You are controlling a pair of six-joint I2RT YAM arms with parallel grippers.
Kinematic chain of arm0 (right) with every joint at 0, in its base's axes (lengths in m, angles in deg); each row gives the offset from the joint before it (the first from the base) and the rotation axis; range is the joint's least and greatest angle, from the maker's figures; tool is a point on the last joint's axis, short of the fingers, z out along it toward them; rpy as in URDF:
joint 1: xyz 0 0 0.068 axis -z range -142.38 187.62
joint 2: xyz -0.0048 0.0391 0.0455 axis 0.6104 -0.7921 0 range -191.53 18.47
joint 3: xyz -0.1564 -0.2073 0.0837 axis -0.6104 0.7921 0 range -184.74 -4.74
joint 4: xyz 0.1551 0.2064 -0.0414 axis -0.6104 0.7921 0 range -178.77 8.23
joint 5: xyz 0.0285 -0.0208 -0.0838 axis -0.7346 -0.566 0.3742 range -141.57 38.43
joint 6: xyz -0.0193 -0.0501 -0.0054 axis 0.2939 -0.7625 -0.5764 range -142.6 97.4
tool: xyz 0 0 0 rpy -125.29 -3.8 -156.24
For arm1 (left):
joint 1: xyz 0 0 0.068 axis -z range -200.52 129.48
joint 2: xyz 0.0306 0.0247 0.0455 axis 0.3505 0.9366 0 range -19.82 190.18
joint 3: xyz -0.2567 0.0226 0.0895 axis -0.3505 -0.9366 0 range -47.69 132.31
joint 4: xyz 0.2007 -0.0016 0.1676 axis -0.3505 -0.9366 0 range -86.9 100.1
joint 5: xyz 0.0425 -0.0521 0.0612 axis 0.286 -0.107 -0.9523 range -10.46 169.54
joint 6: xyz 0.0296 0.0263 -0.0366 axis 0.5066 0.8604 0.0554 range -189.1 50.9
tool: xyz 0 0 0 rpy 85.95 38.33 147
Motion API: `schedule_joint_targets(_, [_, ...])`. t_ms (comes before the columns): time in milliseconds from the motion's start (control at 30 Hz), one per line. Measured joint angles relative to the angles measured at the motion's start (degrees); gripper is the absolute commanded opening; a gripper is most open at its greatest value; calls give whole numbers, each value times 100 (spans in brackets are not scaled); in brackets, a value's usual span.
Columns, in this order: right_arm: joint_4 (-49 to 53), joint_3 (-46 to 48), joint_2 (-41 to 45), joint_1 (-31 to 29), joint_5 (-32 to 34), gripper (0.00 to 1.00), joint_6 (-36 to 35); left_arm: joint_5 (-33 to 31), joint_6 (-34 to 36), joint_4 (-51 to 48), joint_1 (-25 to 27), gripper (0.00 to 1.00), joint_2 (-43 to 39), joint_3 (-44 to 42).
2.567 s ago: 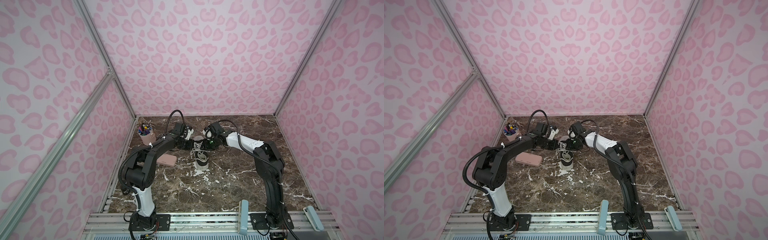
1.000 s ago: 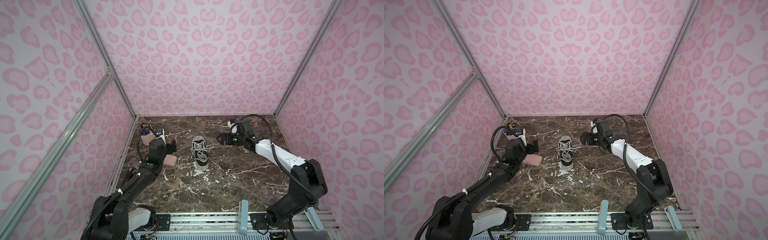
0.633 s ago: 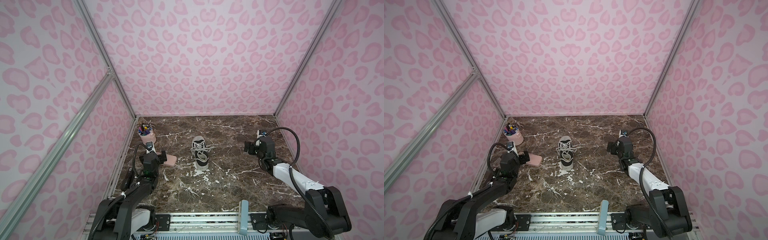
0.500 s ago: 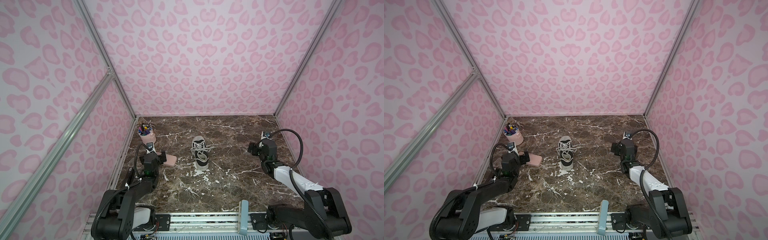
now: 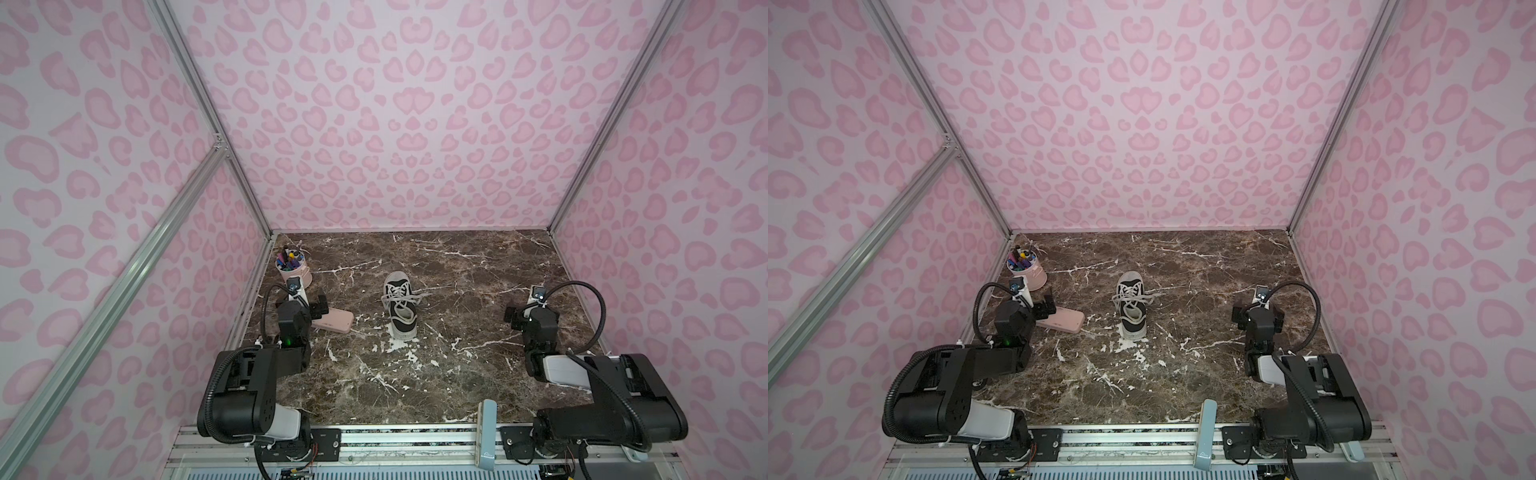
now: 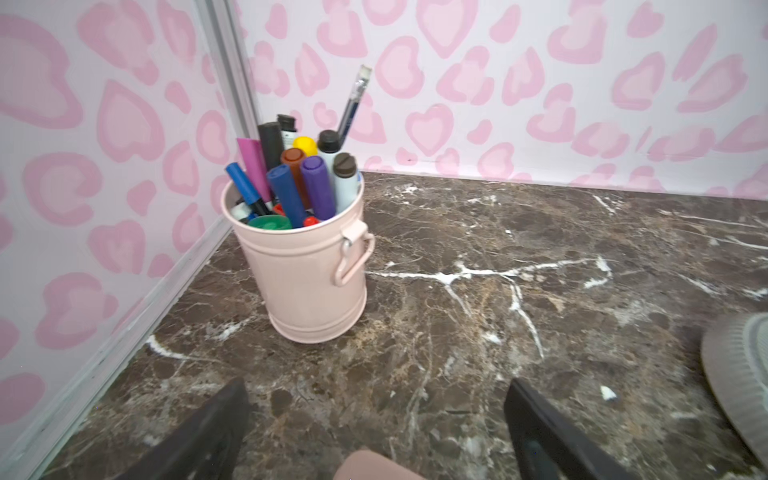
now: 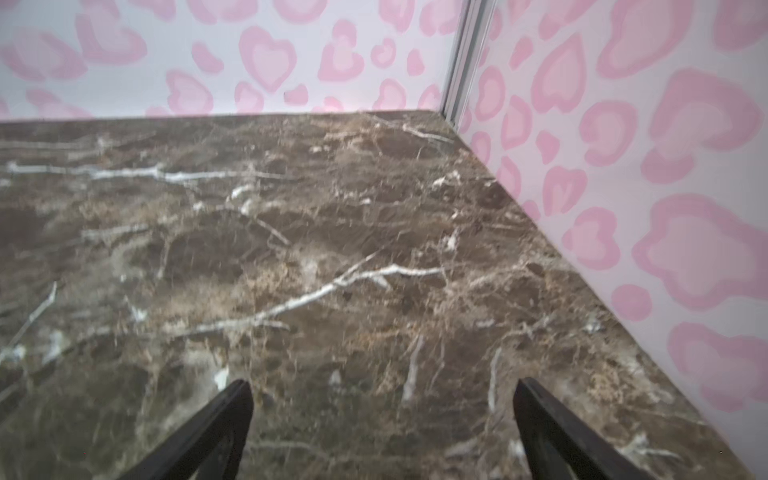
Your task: Tie the shoes
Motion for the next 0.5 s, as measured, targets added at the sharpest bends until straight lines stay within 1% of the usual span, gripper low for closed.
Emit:
schedule_joint_targets(67, [-503,-42,-402,0,-122,100,-48,136,2,-76,4,97,0,2])
schedule_joint_targets(100, [-555,-109,-481,0,-186,100,-83,162,2,-98,11,97,0,2])
schedule_joint_targets(167, [-310,-413,-409,0,-227,100,-129,170,2,-131,7,97,0,2])
schedule_joint_targets(233, [-402,-669,-417,2,-332,100,-131,179,2,-138,0,97,0,2])
schedule_joint_targets(500, [-94,-774,-424,44,-468,100,-151,219,0,-153,4,97,2,2])
